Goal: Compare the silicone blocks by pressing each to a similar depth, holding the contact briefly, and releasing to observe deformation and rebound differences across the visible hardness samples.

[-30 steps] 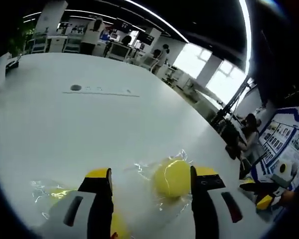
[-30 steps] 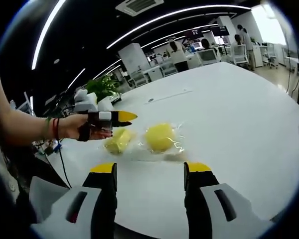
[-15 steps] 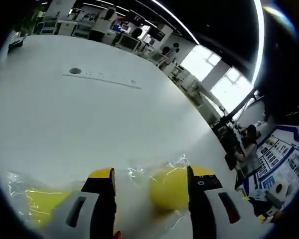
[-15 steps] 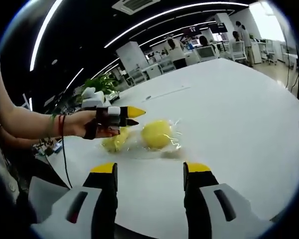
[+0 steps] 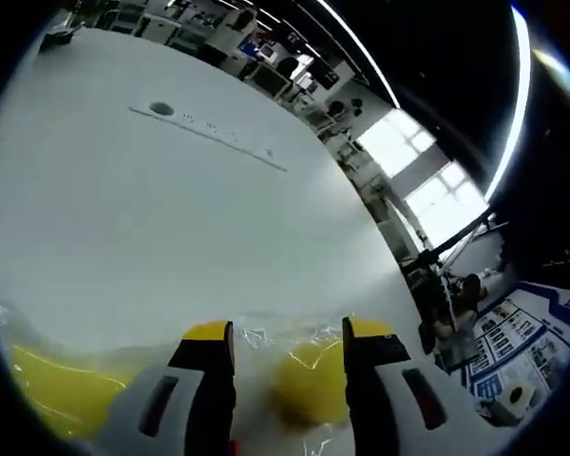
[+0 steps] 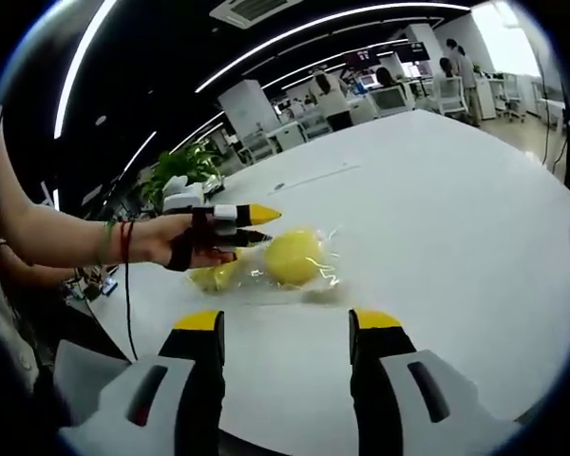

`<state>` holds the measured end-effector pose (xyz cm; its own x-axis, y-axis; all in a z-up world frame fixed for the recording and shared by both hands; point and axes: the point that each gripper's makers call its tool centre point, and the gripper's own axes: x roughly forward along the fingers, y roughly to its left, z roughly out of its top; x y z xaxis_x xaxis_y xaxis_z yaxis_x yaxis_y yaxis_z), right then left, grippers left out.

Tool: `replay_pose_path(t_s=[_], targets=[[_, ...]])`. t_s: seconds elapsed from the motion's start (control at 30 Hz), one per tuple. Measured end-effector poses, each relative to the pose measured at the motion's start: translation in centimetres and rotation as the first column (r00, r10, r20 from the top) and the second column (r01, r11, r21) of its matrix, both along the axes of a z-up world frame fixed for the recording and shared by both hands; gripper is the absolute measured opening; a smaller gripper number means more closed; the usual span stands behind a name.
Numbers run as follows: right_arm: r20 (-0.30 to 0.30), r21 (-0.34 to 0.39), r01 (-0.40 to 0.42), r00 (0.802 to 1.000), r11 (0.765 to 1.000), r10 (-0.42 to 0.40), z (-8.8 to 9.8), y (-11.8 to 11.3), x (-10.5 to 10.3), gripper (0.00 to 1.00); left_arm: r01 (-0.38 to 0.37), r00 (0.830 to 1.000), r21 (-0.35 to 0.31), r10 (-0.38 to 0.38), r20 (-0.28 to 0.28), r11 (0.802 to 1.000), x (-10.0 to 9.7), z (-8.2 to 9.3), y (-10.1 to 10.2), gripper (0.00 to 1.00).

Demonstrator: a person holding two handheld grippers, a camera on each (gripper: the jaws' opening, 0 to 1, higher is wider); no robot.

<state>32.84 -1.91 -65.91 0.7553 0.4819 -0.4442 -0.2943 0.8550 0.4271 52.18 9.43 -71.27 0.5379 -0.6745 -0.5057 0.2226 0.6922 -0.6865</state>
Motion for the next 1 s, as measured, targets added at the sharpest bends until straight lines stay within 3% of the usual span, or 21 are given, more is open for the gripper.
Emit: replay_pose_path(t_s=[0.23,0.43,0.73,1.0], targets=[[0.004,-0.005,0.004,1.0,1.0,-0.004,0.3,-0.1,0.0,0.49,-0.021,0.999,-0.027,0.02,-0.029,0.999,0.0,-0.7,0.0,0.27],[0.003,-0.01,0.007,1.0,1.0,-0.007,0.3,-0.1,0.0,0.48,0.001,0.999,-0.01,-0.001,-0.042,1.0,-0.2,-1.3,0.0,0.12],[0.002,-0.011,0.007,1.0,1.0,-0.007,0.2,0.0,0.1,0.47,-0.004,0.994,-0.01,0.003,-0.108,1.0,-0.4,-2.0,-0.8,0.15],[-0.001,-0.009,0.006,1.0,1.0,-0.006,0.0,0.0,0.0,0.46,0.001,0.995,0.009,0.0,-0.097,1.0,0.2,-2.0,-0.8,0.01]])
